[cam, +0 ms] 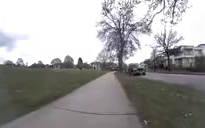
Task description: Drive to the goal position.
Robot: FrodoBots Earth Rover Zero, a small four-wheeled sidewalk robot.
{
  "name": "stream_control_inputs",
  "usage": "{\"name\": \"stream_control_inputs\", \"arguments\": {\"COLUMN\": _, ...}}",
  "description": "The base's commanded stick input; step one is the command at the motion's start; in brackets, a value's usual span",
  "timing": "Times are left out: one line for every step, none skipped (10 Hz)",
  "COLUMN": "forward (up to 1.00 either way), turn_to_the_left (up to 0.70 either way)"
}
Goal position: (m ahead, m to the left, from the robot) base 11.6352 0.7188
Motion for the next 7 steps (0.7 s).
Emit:
{"name": "stream_control_inputs", "arguments": {"forward": 0.85, "turn_to_the_left": -0.21}}
{"name": "stream_control_inputs", "arguments": {"forward": 0.85, "turn_to_the_left": -0.33}}
{"name": "stream_control_inputs", "arguments": {"forward": 0.85, "turn_to_the_left": -0.13}}
{"name": "stream_control_inputs", "arguments": {"forward": 0.85, "turn_to_the_left": -0.02}}
{"name": "stream_control_inputs", "arguments": {"forward": 0.85, "turn_to_the_left": 0.00}}
{"name": "stream_control_inputs", "arguments": {"forward": 0.85, "turn_to_the_left": 0.00}}
{"name": "stream_control_inputs", "arguments": {"forward": 0.85, "turn_to_the_left": 0.00}}
